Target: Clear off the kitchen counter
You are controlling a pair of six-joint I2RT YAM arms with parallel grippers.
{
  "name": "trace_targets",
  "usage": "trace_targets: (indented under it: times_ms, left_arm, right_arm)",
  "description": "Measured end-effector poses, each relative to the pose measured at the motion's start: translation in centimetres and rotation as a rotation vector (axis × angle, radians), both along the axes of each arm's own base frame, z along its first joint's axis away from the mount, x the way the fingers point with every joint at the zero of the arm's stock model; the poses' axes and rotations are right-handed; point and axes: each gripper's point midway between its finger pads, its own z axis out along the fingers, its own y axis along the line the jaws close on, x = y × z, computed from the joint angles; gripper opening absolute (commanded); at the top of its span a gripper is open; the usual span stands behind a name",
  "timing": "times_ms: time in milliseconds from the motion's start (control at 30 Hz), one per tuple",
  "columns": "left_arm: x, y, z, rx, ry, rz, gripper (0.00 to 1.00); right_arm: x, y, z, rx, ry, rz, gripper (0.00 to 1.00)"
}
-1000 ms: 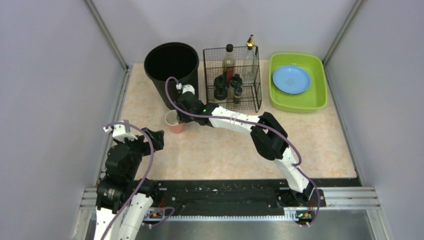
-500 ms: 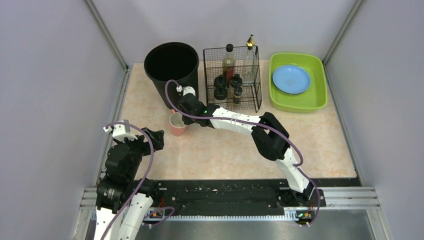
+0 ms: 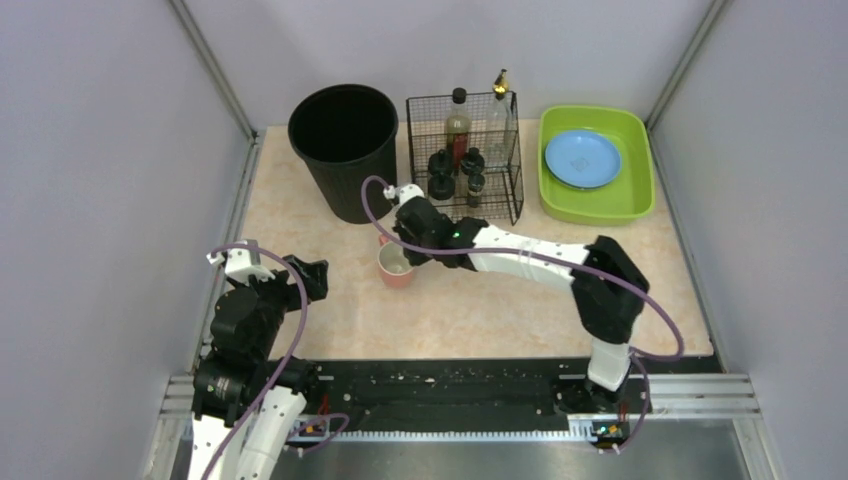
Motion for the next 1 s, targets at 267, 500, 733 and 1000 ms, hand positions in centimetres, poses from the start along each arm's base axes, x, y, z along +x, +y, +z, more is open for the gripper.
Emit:
trace_targets:
  times_ms: [267, 500, 733, 1000]
  left_arm:
    - [0.0, 0.0, 0.0, 0.000, -0.001, 0.000, 0.98]
    - [0.0, -0.1, 0.0, -0.001, -0.001, -0.003, 0.97]
    - [0.0, -0.1, 0.0, -0.002, -0.001, -0.008, 0.98]
    - [-0.1, -0.4, 0.1, -0.005, -0.003, -0.021, 0.98]
  right_arm:
    - [-1.9, -6.6, 11.0, 0.059, -0.185, -0.008, 0.00]
    - [-0.2, -16.1, 19.0, 0.118, -0.350, -0.195, 0.00]
    - [4.4, -27.8, 19.8, 0.002, -0.396, -0.514, 0.00]
    - [8.1, -39.1, 17.2, -0.059, -0.320, -0.872, 0.00]
